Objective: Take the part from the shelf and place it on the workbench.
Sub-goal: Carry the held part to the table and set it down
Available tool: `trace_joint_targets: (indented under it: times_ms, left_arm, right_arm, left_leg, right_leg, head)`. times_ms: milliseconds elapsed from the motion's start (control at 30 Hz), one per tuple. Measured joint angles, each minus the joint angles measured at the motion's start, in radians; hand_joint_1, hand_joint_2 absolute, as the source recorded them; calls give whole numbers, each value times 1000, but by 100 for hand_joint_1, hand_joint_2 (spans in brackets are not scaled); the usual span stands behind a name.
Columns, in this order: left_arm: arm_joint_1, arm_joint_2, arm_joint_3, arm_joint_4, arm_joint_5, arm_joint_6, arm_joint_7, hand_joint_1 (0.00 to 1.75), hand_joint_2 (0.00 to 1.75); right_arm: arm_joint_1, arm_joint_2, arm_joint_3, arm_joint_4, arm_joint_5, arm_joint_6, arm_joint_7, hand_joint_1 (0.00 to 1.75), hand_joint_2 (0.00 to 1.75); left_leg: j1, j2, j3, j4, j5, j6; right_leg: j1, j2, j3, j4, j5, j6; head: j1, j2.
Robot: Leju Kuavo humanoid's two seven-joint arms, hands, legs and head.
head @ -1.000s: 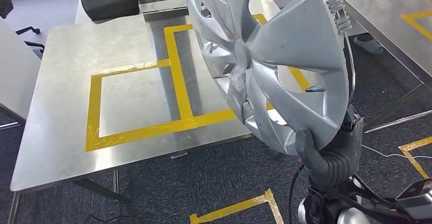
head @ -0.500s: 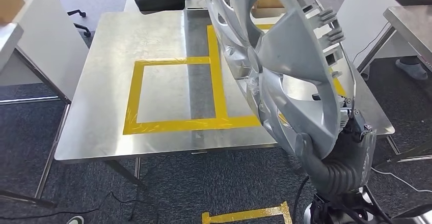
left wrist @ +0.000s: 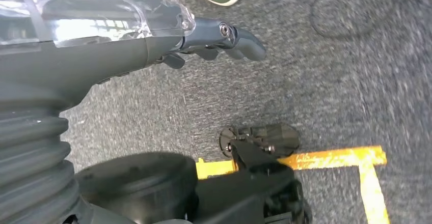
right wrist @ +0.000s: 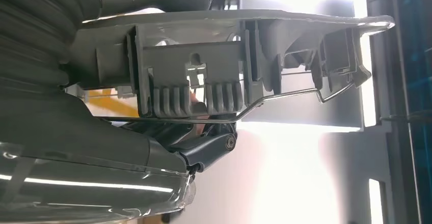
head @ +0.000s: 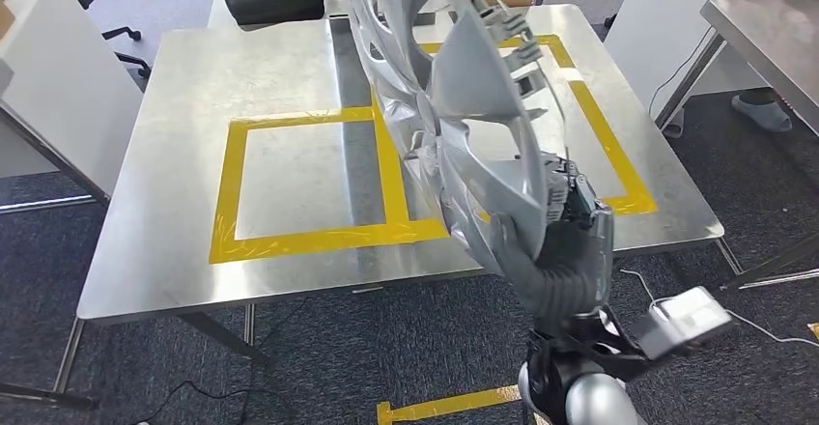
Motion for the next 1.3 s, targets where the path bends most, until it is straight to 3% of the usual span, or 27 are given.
trace_joint_targets:
  times_ms: [67,133,233,300,467,667,1133,1300]
  left_arm:
    - [-10,-5,-16,0,-24,-11,17,0,175]
    - [-23,-8,-33,0,-54,-30,37,0,175]
    - [-50,-15,-63,-2,-96,-59,60,0,175]
    - [-67,-21,-81,-4,-117,-73,68,0,175]
    - [-84,-32,-116,-8,-138,-85,74,0,175]
    - [-85,-34,-141,-8,-139,-86,73,0,175]
    - [-76,-39,-175,-8,-155,-99,77,0,175]
    - [-66,-39,-182,-8,-159,-103,78,0,175]
  right_arm:
    - [-64,32,31,106,143,-48,39,175,175]
    - [-137,57,66,220,366,-64,115,175,175]
    - [-261,83,122,402,660,-17,211,175,175]
    - [-333,97,160,528,767,31,241,175,175]
    - [-429,116,213,765,800,92,238,175,175]
    - [-473,131,246,920,806,95,233,175,175]
    - [-516,141,296,1067,748,148,228,175,175]
    - [-542,111,302,1109,800,211,329,175,175]
  left_leg:
    - [0,3,0,0,0,-1]
    - [0,5,0,0,0,-1]
    - [-1,7,1,0,0,-1]
    - [-1,5,1,0,0,-1]
    - [-2,0,0,0,0,-1]
    - [-2,-6,-2,0,-1,0]
    - [-2,-17,-2,0,-1,-1]
    - [-2,-24,-1,1,0,-1]
  right_leg:
    - [0,2,0,0,0,0]
    - [0,4,0,0,0,-1]
    - [-1,6,0,0,1,-2]
    - [-1,6,0,-1,2,-2]
    - [-3,4,1,-3,2,-2]
    - [-3,4,1,-6,2,-2]
    - [-3,-2,3,-7,2,-2]
    - [-4,-5,3,-7,2,-2]
  head:
    - [0,0]
    - [1,0]
    - [1,0]
    - [1,0]
    - [3,0]
    - [4,0]
    - [3,0]
    - [2,0]
